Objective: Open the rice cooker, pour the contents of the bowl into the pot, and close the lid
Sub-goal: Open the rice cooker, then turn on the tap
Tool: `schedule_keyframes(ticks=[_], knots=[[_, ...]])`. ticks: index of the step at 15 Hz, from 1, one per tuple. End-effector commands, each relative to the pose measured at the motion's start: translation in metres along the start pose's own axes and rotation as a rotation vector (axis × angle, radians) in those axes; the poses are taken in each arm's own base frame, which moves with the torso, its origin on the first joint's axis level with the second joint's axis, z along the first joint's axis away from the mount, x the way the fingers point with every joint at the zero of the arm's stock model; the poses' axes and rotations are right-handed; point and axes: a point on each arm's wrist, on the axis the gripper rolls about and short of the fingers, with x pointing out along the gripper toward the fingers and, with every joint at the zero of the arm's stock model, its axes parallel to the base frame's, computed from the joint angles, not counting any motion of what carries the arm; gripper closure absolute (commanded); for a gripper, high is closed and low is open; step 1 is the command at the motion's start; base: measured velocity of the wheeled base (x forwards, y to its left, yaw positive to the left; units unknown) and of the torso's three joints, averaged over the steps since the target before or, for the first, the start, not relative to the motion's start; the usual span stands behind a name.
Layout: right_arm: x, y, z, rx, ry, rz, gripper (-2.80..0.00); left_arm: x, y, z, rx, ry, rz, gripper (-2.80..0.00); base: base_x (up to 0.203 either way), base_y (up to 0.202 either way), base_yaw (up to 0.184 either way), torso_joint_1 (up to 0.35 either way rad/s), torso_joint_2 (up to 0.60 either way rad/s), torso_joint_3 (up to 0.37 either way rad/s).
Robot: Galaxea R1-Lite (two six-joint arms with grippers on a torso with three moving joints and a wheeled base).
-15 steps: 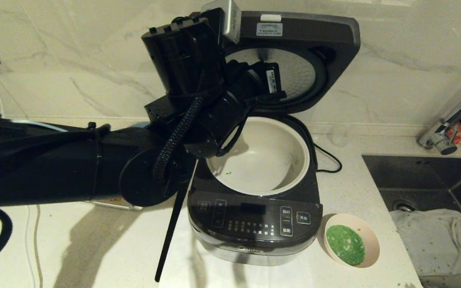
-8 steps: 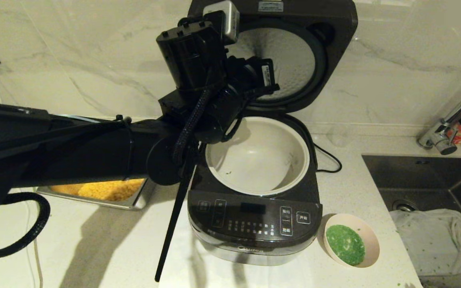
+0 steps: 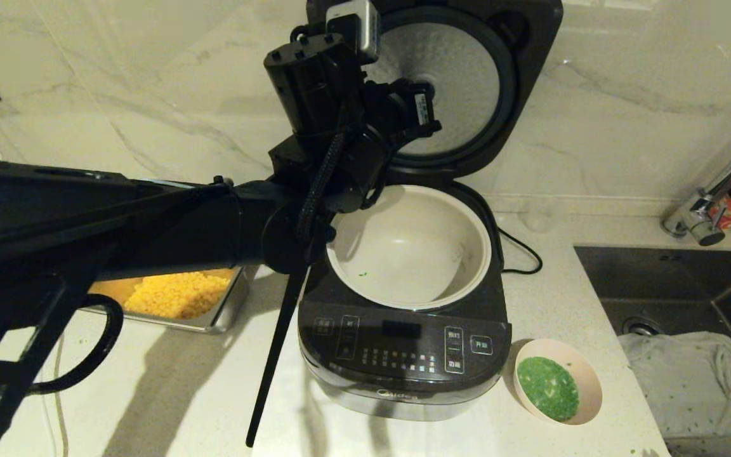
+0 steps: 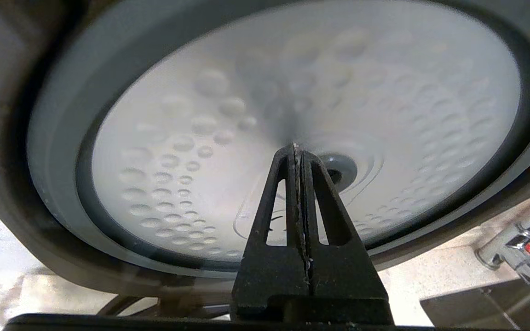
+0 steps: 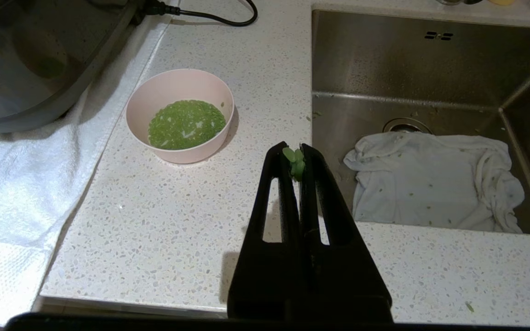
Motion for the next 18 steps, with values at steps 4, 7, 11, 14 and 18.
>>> schedule_keyframes(ticks=[4,7,11,14,18], knots=[[0.000,0.000,0.000,0.000,0.000,0.001,0.00,-0.006,0.002,0.002,0.000,0.013,0.001,0.00,0.000,0.000,0.000,0.000,0.00,0.000],[0.000,0.000,0.000,0.000,0.000,0.001,0.00,-0.040,0.008,0.022,0.006,0.039,-0.008,0.00,0.000,0.000,0.000,0.000,0.00,0.000],[0.000,0.000,0.000,0.000,0.000,0.001,0.00,-0.103,0.021,0.061,0.010,0.056,-0.028,0.00,0.000,0.000,0.000,0.000,0.00,0.000],[0.000,0.000,0.000,0.000,0.000,0.001,0.00,-0.165,0.043,0.085,0.041,0.076,-0.025,0.00,0.000,0.000,0.000,0.000,0.00,0.000],[0.000,0.000,0.000,0.000,0.000,0.001,0.00,-0.256,0.086,0.114,0.111,0.108,0.044,0.00,0.000,0.000,0.000,0.000,0.00,0.000]])
